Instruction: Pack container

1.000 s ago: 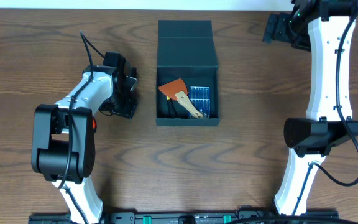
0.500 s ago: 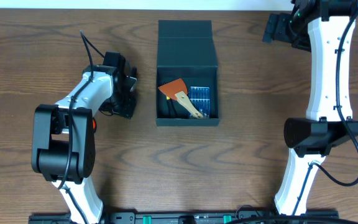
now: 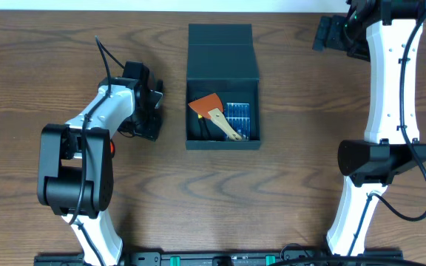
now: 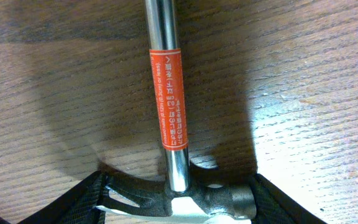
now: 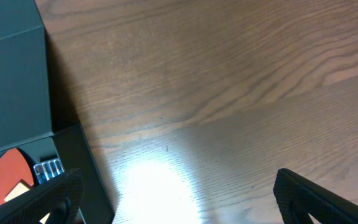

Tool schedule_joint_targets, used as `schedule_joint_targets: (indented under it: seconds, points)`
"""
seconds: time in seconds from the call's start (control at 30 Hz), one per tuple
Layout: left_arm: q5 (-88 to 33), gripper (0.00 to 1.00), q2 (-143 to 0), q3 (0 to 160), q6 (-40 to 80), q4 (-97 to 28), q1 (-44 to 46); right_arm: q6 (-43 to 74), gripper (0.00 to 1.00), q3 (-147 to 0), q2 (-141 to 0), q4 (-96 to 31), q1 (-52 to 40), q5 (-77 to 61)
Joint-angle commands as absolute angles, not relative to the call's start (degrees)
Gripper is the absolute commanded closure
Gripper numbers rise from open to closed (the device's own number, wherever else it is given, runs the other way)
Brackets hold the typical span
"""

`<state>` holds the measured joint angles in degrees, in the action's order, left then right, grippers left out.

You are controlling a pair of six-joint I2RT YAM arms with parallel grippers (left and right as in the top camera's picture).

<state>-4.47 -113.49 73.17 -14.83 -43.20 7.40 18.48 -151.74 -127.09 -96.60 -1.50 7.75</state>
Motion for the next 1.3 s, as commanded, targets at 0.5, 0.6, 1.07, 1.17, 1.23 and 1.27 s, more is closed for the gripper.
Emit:
schedule_joint_targets:
  seconds: [0.5,0.6,1.07,1.17,1.23,1.27]
  points:
    - [-3.3,0.42,-112.4,75.7,-14.3,-46.2,7.4,19.0,0.01,-152.5,-126.9,-96.7,-1.5,8.4]
    - [-3.3,0.42,-112.4,76.9,-14.3,-46.8,7.4,19.0,0.01,-152.5,-126.9,-96.7,-1.5,8.4]
    - [-3.3,0.42,-112.3,87.4,-14.3,-54.5,7.4,19.0,0.01,-152.5,-126.9,-96.7,-1.5,8.4]
    - [-3.3,0.42,-112.3,89.8,-14.3,-56.5,7.4,19.0,0.01,-152.5,-126.9,-96.7,-1.5,8.4]
    - [-3.4,0.42,-112.3,91.8,-14.3,-58.2,7.4,19.0,0.01,-152.5,-126.9,-96.7,-1.5,8.4]
    - [-3.4,0.42,-112.3,92.8,-14.3,-59.1,7.4,19.0,0.01,-152.5,-126.9,-96.7,-1.5,8.4]
